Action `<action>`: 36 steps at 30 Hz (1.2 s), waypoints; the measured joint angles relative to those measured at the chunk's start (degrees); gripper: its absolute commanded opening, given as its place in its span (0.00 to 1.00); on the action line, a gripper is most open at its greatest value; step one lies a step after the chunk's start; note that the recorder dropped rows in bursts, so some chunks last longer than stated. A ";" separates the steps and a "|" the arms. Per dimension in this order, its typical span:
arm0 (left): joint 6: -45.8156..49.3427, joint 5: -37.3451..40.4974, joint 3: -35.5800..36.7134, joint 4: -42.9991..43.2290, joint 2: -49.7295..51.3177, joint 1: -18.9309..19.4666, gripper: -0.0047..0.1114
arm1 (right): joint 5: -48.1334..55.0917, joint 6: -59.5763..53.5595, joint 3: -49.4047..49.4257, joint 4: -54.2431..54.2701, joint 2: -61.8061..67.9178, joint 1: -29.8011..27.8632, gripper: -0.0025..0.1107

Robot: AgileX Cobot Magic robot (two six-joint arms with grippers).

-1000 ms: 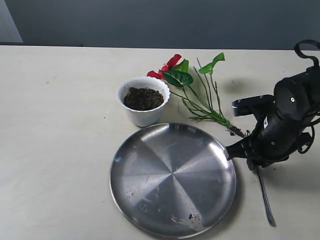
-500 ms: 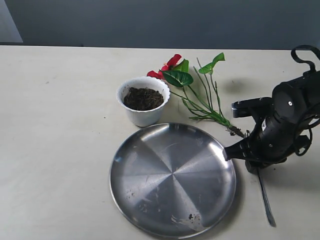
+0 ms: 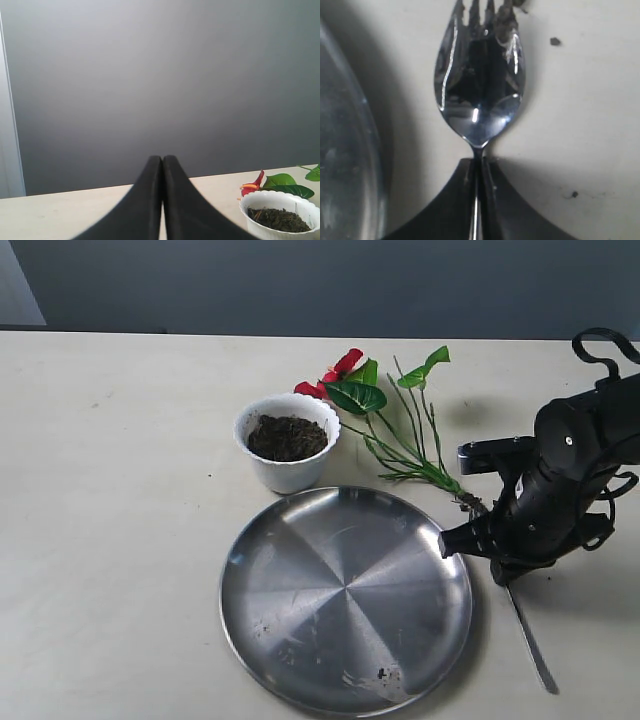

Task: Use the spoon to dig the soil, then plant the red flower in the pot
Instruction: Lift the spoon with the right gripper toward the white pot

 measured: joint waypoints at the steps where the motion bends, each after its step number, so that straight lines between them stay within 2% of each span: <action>1: 0.00 0.00 0.00 0.00 0.00 0.00 0.04 | 0.00 0.00 0.00 0.00 0.00 0.00 0.02; 13: 0.00 0.00 0.00 0.00 0.00 0.00 0.04 | 5.25 0.00 0.48 -0.70 -2.36 0.00 0.02; 20: 0.00 0.00 0.00 0.00 0.00 0.00 0.04 | 8.66 -0.95 1.39 -2.06 -14.63 0.29 0.02; 25: 0.00 0.00 0.00 0.00 0.00 0.00 0.04 | 8.93 -1.44 1.39 -7.00 -23.71 5.27 0.02; 29: 0.00 0.00 0.00 0.00 0.00 0.00 0.04 | 11.58 -1.56 1.39 -9.60 -32.03 11.49 0.02; 33: 0.00 0.00 0.00 0.00 0.00 0.00 0.04 | 17.06 -1.56 1.39 -9.17 -36.90 16.08 0.02; 36: 0.00 0.00 0.00 0.00 0.00 0.00 0.04 | 16.86 -1.56 1.39 -8.11 -37.47 19.53 0.02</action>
